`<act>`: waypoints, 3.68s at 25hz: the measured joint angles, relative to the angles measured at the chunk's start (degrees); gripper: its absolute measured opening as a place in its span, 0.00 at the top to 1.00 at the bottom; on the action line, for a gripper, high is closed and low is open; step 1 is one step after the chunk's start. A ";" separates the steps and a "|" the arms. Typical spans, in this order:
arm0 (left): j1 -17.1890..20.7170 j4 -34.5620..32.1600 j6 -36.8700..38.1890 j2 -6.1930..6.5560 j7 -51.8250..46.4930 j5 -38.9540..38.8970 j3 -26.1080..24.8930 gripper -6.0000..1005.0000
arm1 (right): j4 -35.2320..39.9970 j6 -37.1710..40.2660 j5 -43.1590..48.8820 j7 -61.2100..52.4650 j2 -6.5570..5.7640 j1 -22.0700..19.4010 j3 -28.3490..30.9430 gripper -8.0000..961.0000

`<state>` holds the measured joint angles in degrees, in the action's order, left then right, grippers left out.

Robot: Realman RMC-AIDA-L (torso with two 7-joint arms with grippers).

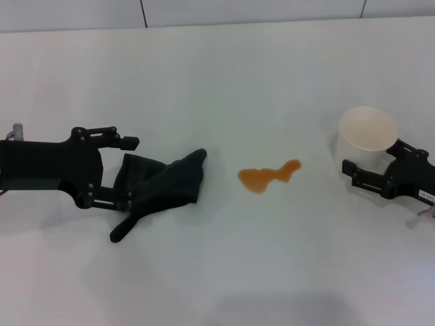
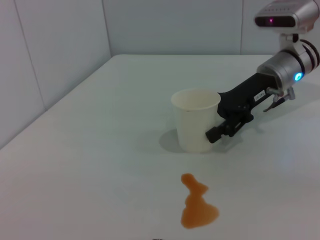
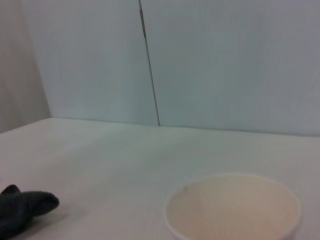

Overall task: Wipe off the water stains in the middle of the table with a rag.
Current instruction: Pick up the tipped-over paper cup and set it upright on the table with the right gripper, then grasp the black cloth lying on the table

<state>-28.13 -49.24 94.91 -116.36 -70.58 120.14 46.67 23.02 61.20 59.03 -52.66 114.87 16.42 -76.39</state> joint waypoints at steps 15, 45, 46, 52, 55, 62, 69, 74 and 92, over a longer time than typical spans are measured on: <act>0.26 -0.07 -0.09 0.00 0.13 0.00 0.00 0.11 | 0.93 6.97 1.48 0.06 -0.13 -5.25 0.06 0.09; 0.06 -0.06 -1.85 -0.02 0.06 0.00 -0.94 0.11 | 45.68 17.92 29.10 -29.15 0.00 -10.67 5.05 0.09; 0.07 -0.07 -1.86 -0.03 0.05 0.00 -1.04 0.11 | 47.45 17.98 31.42 -31.31 0.00 -9.81 5.36 0.09; 0.28 -0.06 -1.92 -0.18 0.00 0.00 -1.31 0.11 | 54.78 19.17 42.07 -41.67 -0.10 -6.26 5.82 0.09; 0.34 -0.07 -1.83 -0.23 -0.05 0.00 -1.32 0.11 | 57.87 20.57 45.84 -45.50 -0.09 -5.27 5.82 0.09; 0.36 0.05 -1.62 -0.33 -0.27 0.08 -1.33 0.11 | 61.08 23.31 51.28 -50.98 0.08 -3.97 5.77 0.09; -1.39 0.14 -2.56 0.04 -7.02 2.93 -1.01 0.11 | 62.18 22.74 50.10 -51.82 0.17 -4.03 5.21 0.09; -6.33 -0.74 -3.70 0.31 -13.47 9.99 -0.88 0.11 | 63.28 22.65 48.58 -52.12 0.21 -3.87 4.90 0.09; -13.68 6.41 -15.22 -2.75 -16.15 19.24 8.23 0.11 | 64.25 21.60 46.62 -51.76 0.26 -3.26 3.27 0.09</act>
<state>-41.81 -42.83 79.69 -119.12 -86.72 139.39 54.90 87.27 82.81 105.65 -104.42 115.13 13.16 -73.12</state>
